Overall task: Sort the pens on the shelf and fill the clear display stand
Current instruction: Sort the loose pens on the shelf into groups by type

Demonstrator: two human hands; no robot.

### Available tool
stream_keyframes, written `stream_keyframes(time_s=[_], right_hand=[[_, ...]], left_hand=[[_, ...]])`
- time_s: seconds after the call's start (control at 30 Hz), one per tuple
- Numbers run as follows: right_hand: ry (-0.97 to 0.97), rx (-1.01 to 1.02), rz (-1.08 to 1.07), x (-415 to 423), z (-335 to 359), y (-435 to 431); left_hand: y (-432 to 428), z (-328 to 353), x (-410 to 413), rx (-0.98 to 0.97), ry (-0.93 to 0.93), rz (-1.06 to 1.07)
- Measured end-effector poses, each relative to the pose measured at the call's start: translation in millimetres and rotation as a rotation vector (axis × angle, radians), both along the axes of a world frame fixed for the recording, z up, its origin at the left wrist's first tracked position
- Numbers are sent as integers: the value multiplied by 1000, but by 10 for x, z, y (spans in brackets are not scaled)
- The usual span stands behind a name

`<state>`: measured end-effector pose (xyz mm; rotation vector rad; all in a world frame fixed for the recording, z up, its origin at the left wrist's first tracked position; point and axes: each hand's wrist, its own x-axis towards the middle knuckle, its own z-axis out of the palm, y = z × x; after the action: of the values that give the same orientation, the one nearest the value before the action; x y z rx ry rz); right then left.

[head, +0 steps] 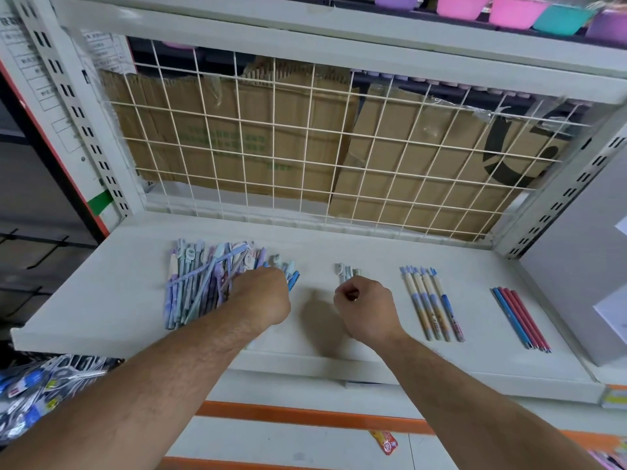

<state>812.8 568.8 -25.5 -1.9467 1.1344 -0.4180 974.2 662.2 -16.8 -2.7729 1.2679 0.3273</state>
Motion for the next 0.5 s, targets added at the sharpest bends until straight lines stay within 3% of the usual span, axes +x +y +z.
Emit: stream_keyframes(time_s=[0.5], right_hand=[[3, -32, 40, -189, 9, -32]], left_hand=[[-81, -18, -144, 70, -20, -33]])
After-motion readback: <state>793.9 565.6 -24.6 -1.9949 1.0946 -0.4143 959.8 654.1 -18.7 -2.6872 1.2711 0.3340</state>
